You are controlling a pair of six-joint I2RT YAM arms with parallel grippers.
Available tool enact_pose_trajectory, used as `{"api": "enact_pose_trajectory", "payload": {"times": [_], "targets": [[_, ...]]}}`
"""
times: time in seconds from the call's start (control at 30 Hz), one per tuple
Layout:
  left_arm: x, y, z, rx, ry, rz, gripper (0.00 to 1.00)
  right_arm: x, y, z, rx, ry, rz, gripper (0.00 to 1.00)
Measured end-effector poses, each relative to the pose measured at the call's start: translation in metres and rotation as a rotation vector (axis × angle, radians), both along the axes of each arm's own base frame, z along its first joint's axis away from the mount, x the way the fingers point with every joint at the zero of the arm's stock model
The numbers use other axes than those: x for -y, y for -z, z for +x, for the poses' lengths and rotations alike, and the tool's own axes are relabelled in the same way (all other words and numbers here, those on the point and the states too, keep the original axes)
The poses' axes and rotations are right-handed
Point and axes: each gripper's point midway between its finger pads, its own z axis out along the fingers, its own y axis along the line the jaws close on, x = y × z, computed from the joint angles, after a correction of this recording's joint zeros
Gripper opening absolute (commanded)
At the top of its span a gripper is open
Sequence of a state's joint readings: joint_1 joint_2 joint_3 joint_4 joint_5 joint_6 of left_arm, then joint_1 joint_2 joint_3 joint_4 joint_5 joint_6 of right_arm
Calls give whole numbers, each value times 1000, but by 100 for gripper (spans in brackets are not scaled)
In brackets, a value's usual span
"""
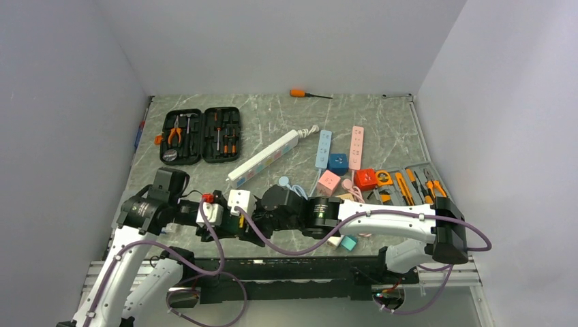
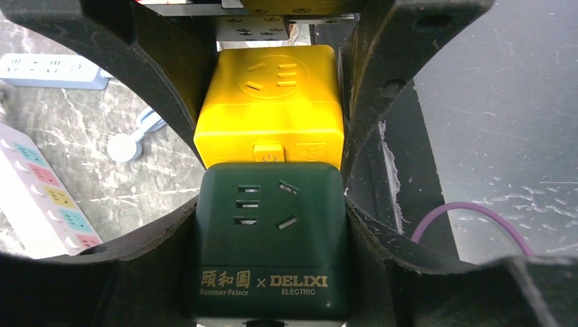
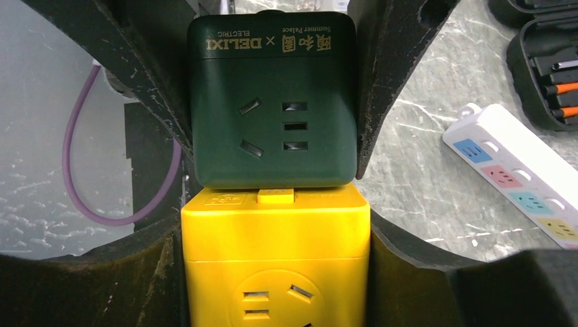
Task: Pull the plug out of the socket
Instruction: Remove the plug from the socket.
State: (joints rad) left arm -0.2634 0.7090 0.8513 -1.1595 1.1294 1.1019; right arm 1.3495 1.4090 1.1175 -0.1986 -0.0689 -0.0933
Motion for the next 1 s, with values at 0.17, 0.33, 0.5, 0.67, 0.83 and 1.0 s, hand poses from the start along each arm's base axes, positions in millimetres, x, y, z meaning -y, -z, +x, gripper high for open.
{"api": "enact_pose_trajectory", "payload": {"times": [0.17, 0.33, 0.5, 0.67, 0.83, 1.0], "targets": [[-2, -2, -5, -9, 4, 12, 9, -2, -1, -3, -4, -15, 8, 0], [-4, -4, -3, 0, -8, 27, 0, -3, -3, -3, -4, -19, 18, 0], [-4, -7, -1, 3, -10, 39, 0, -2, -7, -3, 1, -16, 35, 0], [-3, -9, -1, 4, 0, 42, 0, 0, -10, -3, 8, -9, 59, 0], [-3, -10, -1, 1, 2, 49, 0, 1, -10, -3, 3, -7, 69, 0], [-4, -12, 0, 4, 4, 54, 0, 1, -12, -3, 3, -6, 73, 0]]}}
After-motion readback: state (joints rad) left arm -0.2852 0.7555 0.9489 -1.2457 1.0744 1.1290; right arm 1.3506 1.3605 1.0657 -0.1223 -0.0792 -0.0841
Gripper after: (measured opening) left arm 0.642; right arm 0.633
